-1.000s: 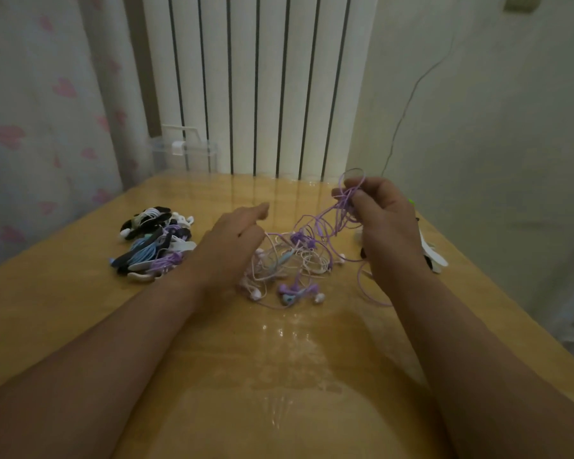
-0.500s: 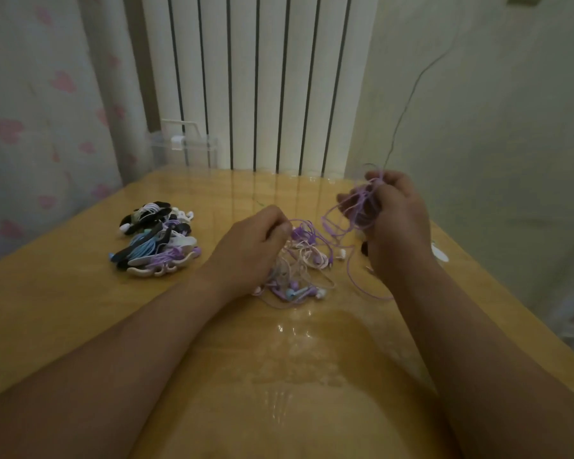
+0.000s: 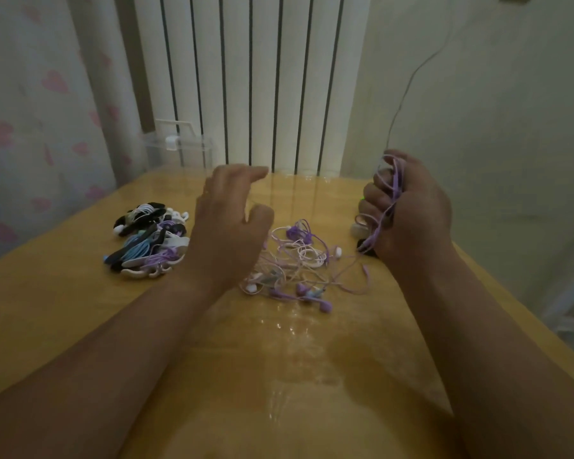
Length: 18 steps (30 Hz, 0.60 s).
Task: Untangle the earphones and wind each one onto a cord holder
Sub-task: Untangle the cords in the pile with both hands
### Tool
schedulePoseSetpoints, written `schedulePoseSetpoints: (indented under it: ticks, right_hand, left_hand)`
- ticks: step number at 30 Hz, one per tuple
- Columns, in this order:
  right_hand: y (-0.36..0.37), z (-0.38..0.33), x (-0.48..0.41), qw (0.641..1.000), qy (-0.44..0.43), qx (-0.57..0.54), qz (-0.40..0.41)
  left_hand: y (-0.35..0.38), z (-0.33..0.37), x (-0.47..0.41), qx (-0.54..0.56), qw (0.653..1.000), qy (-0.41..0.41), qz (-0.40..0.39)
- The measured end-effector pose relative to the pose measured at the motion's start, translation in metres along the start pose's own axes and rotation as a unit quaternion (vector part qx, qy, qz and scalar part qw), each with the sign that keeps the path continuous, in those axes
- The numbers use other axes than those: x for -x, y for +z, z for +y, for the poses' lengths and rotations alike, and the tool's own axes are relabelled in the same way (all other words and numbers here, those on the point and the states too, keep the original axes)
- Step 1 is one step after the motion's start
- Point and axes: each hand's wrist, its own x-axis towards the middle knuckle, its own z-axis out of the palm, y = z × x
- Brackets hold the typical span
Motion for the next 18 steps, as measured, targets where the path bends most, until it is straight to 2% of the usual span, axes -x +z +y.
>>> schedulePoseSetpoints:
  ticks: [1,3,4,6,8,10,12,13,16,18]
  right_hand:
    - [0.005,-0.002,0.005,1.000,-0.016,0.015,-0.019]
    - [0.014,-0.004,0.018,0.991,-0.073,0.099,-0.058]
    - [0.018,-0.004,0.025,0.975,-0.114,0.176,-0.080]
    - [0.022,-0.004,0.035,0.925,-0.182,0.302,-0.139]
    - [0.021,-0.004,0.037,0.903,-0.186,0.345,-0.177]
    - [0.018,-0.002,0.031,0.927,-0.120,0.313,-0.170]
    - [0.013,0.006,0.021,0.961,-0.007,0.217,-0.169]
    - [0.011,0.014,0.017,0.962,0.036,0.206,-0.176]
    - [0.000,0.042,0.013,0.924,0.106,0.302,-0.210]
    - [-0.003,0.049,0.016,0.902,0.111,0.357,-0.215]
  left_hand:
    - [-0.002,0.013,0.004,0.065,0.998,0.004,-0.027]
    - [0.000,0.041,0.015,0.192,0.966,-0.042,-0.166]
    - [0.003,0.053,0.019,0.243,0.939,-0.069,-0.232]
    - [0.009,0.065,0.021,0.294,0.902,-0.087,-0.303]
    - [0.008,0.070,0.019,0.319,0.896,-0.093,-0.295]
    - [0.007,0.067,0.013,0.394,0.873,-0.145,-0.247]
    - [0.004,0.058,0.000,0.479,0.836,-0.194,-0.187]
    - [0.001,0.054,-0.007,0.510,0.820,-0.205,-0.163]
    - [-0.011,0.046,-0.027,0.563,0.787,-0.220,-0.124]
    - [-0.022,0.048,-0.039,0.562,0.788,-0.219,-0.125]
